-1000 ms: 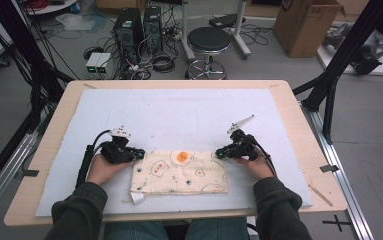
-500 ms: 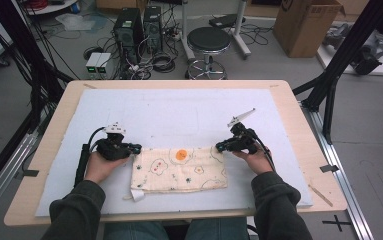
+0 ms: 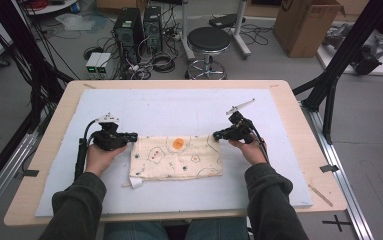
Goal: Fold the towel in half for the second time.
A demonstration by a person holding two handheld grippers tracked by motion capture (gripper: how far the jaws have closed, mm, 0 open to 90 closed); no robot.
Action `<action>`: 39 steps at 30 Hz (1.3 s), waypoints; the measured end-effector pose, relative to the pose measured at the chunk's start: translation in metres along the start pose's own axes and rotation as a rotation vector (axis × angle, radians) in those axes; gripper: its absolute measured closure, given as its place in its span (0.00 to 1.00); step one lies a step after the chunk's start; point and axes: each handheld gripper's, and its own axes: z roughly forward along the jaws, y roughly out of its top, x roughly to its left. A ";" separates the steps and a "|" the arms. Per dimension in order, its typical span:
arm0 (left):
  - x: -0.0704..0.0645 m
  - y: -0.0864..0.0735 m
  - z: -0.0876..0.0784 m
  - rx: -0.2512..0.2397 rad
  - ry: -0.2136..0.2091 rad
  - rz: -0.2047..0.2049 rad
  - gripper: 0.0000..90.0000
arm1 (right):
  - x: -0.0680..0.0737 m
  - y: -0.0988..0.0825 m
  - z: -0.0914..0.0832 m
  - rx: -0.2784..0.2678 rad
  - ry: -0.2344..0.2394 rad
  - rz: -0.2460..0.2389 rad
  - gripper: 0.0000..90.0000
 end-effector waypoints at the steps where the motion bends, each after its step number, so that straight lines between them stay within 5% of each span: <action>1: 0.001 0.001 0.001 0.002 0.004 -0.002 0.95 | -0.001 0.002 0.000 -0.005 -0.003 0.006 0.94; 7: 0.006 0.013 0.005 -0.038 0.022 -0.033 0.95 | -0.007 0.016 -0.001 -0.014 -0.038 0.020 0.94; 13: 0.009 0.010 0.017 -0.017 0.033 -0.068 0.95 | -0.017 0.012 0.011 0.010 -0.047 0.075 0.94; 18: 0.011 0.009 0.017 -0.014 0.035 -0.059 0.95 | -0.021 0.008 0.016 0.005 -0.041 0.100 0.94; 39: 0.005 0.000 0.001 -0.072 -0.007 -0.044 0.95 | -0.012 0.005 0.001 -0.072 0.015 0.066 0.94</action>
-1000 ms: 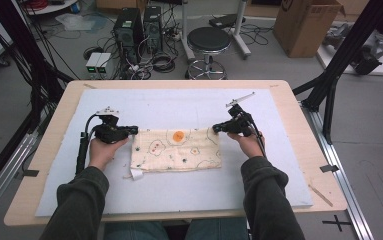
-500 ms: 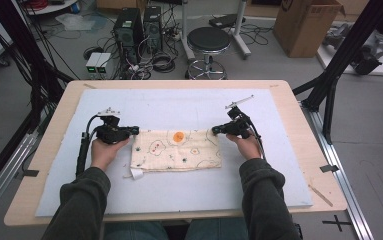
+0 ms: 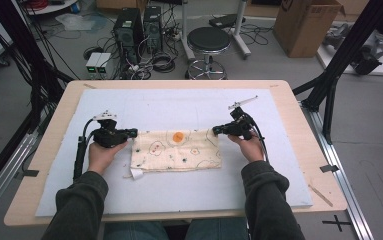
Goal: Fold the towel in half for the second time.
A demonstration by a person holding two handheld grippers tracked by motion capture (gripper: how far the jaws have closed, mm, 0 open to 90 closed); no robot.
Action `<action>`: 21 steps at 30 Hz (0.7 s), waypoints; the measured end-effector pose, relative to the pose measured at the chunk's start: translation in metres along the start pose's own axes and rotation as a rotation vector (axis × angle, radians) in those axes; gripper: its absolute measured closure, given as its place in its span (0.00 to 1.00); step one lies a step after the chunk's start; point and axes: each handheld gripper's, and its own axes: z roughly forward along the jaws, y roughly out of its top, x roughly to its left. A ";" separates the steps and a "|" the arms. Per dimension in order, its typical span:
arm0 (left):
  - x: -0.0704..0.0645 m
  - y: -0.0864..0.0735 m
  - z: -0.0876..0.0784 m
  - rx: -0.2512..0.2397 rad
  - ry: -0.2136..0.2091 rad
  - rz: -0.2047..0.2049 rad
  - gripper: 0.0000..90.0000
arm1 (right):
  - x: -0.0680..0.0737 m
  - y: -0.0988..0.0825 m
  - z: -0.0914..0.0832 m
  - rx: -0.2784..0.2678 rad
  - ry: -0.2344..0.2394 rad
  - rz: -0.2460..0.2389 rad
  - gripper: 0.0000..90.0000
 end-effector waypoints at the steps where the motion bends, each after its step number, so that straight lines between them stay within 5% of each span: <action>1: 0.000 -0.001 -0.001 -0.003 -0.003 -0.003 0.94 | 0.001 0.001 0.000 -0.001 -0.003 -0.007 0.94; 21: -0.013 0.002 -0.015 -0.033 -0.048 0.070 0.94 | 0.019 0.002 -0.015 -0.008 0.028 -0.062 0.94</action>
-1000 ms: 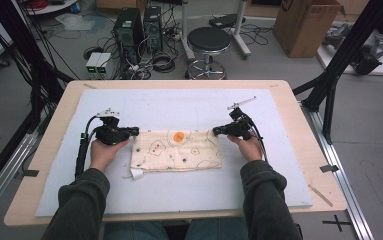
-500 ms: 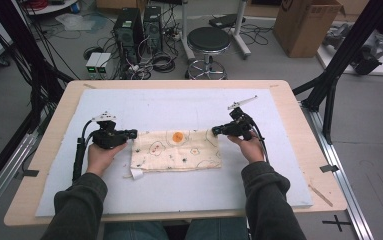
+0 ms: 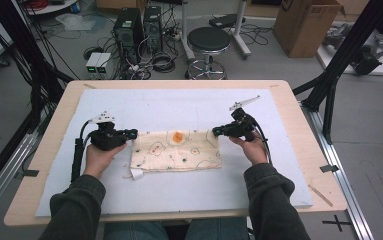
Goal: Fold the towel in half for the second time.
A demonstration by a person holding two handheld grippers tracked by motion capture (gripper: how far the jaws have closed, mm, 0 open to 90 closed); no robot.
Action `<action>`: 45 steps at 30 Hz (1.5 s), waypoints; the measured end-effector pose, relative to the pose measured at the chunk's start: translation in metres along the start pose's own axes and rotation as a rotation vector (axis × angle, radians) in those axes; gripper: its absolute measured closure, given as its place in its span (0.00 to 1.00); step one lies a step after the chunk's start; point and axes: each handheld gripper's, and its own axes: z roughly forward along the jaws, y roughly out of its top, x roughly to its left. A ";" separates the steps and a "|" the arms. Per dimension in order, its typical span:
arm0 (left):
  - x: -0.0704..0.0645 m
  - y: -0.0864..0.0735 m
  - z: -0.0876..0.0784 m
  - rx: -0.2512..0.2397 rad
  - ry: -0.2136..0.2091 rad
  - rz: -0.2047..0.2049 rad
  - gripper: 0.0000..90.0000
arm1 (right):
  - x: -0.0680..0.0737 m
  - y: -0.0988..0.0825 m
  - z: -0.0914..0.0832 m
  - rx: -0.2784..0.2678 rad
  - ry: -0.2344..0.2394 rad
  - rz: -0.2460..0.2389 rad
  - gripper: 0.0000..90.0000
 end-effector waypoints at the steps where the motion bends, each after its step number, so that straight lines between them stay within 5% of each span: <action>1: 0.000 0.000 -0.001 0.000 -0.002 0.009 0.94 | 0.000 0.000 0.000 -0.001 0.000 -0.009 0.94; 21: -0.006 -0.014 -0.017 -0.018 -0.029 0.034 0.94 | 0.013 -0.003 -0.005 0.010 0.025 -0.029 0.94; 28: -0.012 -0.020 -0.019 -0.015 -0.045 0.056 0.93 | 0.012 -0.019 -0.006 -0.001 0.038 -0.011 0.94; 45: -0.026 -0.029 -0.026 0.020 -0.064 0.119 0.92 | 0.024 -0.037 -0.010 0.002 0.058 -0.050 0.94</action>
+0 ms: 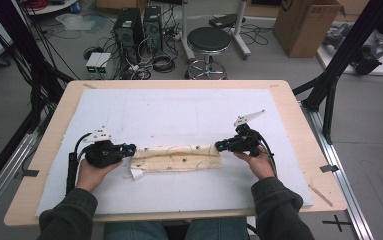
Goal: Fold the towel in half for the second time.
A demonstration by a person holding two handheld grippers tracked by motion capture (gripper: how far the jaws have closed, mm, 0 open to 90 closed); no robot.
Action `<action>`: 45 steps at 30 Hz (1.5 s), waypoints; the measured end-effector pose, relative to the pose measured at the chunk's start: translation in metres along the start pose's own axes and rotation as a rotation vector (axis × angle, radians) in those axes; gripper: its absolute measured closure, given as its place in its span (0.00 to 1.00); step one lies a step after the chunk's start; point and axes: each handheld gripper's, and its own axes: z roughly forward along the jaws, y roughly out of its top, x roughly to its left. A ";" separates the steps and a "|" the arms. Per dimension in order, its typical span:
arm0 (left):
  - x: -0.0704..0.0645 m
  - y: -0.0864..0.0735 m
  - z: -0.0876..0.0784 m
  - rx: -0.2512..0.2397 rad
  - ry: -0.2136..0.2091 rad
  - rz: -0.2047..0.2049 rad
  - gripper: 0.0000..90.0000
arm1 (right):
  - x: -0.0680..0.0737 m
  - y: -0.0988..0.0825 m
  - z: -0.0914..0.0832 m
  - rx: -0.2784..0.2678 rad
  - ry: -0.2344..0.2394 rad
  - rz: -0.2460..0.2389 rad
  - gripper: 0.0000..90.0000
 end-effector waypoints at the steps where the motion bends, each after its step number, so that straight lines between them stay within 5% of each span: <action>1: -0.001 0.000 0.000 0.004 -0.001 0.003 0.92 | 0.000 -0.001 0.000 0.003 0.002 -0.005 0.94; 15: -0.013 -0.003 0.001 0.066 -0.005 0.047 0.92 | 0.010 -0.011 -0.001 0.015 0.005 -0.039 0.94; 35: -0.018 -0.025 0.001 0.122 -0.015 0.042 0.90 | 0.017 -0.026 0.006 0.049 0.007 -0.053 0.91; 41: -0.020 -0.027 0.001 0.129 -0.028 0.043 0.85 | 0.019 -0.031 0.007 0.047 0.012 -0.042 0.84; 45: -0.020 -0.026 -0.002 0.113 -0.068 0.024 0.71 | 0.020 -0.031 0.003 0.014 0.018 -0.026 0.71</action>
